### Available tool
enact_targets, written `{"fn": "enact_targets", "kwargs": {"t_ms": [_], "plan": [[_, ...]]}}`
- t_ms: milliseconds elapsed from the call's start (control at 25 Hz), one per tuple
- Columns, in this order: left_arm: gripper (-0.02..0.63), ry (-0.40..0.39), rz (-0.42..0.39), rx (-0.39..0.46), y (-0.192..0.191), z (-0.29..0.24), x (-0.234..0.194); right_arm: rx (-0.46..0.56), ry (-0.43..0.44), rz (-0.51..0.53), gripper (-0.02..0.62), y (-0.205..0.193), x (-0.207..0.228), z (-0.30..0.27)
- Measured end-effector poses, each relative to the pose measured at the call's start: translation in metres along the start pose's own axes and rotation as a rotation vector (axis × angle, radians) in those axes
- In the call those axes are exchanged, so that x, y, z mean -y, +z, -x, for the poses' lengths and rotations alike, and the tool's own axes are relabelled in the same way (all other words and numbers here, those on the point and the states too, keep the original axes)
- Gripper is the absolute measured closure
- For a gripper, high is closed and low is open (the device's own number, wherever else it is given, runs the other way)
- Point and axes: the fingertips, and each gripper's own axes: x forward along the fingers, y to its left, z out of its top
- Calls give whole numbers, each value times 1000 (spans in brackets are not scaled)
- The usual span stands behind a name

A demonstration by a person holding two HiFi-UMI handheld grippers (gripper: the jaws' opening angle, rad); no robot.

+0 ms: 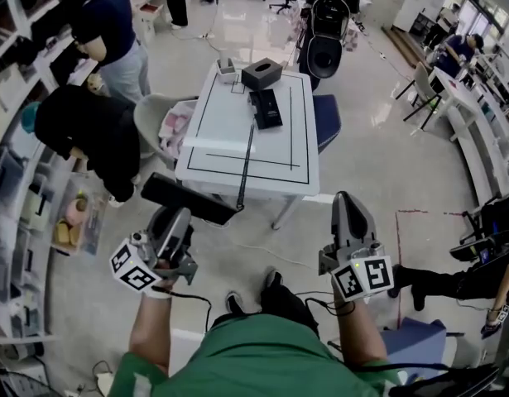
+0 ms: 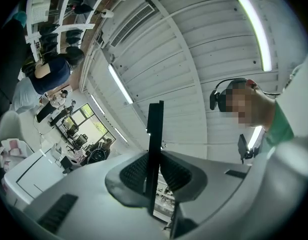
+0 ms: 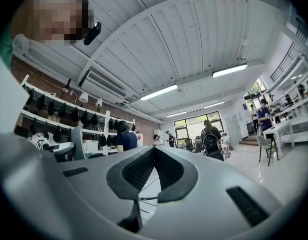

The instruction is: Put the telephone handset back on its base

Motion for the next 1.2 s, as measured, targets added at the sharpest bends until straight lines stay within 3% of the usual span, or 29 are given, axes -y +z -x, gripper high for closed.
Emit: {"fn": "enact_targets", "kwargs": {"t_ms": [400,880,1200], "plan": [[525,65,3,3,1,-31,-48,-21,98,-69,572,-31,21,-86],[525,141,-72,40,2,-123,-112,-27,175,-124,572,-42,109,-212],[525,165,-115,63,5,-166,-127,1,205,-155,572,-35,157,-252]]}}
